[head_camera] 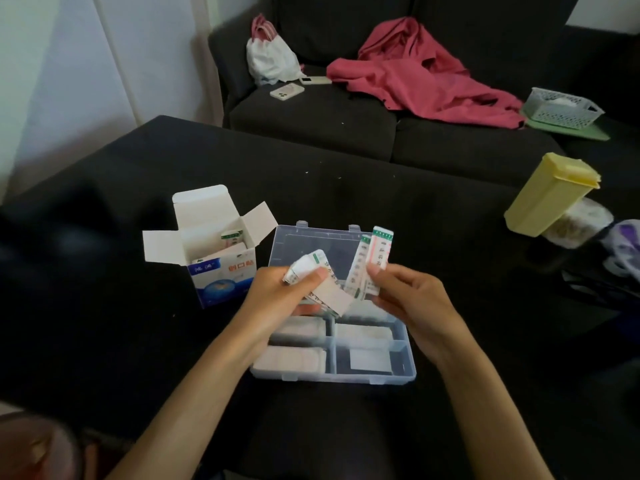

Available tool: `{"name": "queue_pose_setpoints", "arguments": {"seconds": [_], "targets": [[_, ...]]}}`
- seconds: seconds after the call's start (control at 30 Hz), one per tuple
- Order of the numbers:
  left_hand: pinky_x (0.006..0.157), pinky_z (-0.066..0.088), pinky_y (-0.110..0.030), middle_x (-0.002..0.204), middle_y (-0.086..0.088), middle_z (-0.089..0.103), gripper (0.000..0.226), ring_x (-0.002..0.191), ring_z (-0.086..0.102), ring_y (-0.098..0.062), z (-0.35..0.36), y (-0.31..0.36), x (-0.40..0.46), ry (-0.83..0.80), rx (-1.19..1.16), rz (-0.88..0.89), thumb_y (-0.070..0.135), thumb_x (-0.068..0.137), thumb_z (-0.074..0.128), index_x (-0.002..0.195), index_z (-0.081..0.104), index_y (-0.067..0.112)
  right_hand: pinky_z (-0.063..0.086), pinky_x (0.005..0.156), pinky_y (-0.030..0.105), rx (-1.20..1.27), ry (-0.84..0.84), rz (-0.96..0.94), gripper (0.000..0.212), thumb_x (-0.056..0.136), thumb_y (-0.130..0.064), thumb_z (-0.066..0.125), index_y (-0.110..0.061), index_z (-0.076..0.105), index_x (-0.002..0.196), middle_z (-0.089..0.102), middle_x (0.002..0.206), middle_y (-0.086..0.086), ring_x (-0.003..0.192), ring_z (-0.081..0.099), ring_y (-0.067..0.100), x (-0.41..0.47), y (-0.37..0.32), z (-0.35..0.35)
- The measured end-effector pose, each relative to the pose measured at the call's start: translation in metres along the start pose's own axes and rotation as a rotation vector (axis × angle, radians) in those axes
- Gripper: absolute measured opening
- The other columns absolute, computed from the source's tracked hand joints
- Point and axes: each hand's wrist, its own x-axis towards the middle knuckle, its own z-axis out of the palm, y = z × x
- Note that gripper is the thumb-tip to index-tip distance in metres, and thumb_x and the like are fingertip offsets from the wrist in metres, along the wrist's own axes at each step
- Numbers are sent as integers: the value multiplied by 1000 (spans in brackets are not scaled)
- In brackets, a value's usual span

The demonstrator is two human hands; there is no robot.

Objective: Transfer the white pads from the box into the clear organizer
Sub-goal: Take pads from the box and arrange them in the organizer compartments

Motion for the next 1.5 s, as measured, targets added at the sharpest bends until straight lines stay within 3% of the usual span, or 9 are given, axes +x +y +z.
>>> {"name": "queue_pose_setpoints", "arguments": {"seconds": [0.17,0.27,0.37,0.53,0.7,1.0,1.13,1.33,1.5], "targets": [[51,52,-15,76,8,68,2,65,69,-3,-6,1,-1,-10,61,-12,26,86,65,87,63,26,56,77,29,9,-30,61,31,72,-22,70,-13,68,102,71,97,5,90,69,16,1,-3,-18],[54,55,-17,80,7,68,5,69,68,-5,-11,3,0,22,90,15,27,87,64,92,62,25,56,66,19,-177,71,-59,21,76,-19,70,-19,68,98,72,91,-2,80,70,6,2,-2,-27],[61,56,-20,87,4,65,13,75,65,-10,-12,6,1,74,77,12,28,87,64,97,57,24,51,59,10,-540,100,-256,20,80,-15,69,-20,68,99,66,88,-15,75,66,1,3,0,-39],[70,56,-27,91,3,64,13,73,65,-9,-6,5,3,64,130,19,30,87,64,98,57,25,49,67,13,-1189,-48,-498,19,83,-27,68,-24,70,101,67,94,-8,74,58,1,-2,12,-31],[70,56,-27,91,4,65,13,73,65,-9,-3,4,2,69,118,31,30,88,63,98,58,26,36,69,10,-1500,-241,-528,23,86,-36,63,-29,65,108,65,105,-8,82,52,2,10,6,-20],[76,58,-33,96,2,68,5,82,67,-13,-9,7,2,78,85,27,29,88,63,91,60,28,48,73,8,-1252,-554,-334,19,87,-22,63,-23,71,104,69,109,-6,82,60,-6,29,1,-33],[71,57,-28,101,0,68,10,80,67,-12,-8,8,2,58,81,22,29,88,63,97,60,27,44,86,13,-1334,-619,-290,31,90,-4,51,-22,69,108,63,120,-4,103,56,2,27,6,-36],[74,58,-29,108,-2,69,7,82,66,-13,-8,8,1,68,100,-5,32,87,64,91,59,30,47,85,21,-1289,-298,-368,20,92,-25,54,-29,68,105,64,115,-8,95,56,2,18,0,-25],[65,56,-24,115,-6,66,15,80,63,-14,-9,11,0,76,88,-12,28,88,64,100,56,23,19,105,21,-1338,-223,-339,41,100,-43,23,-34,48,131,50,136,-11,125,40,4,-28,30,-7]]}}
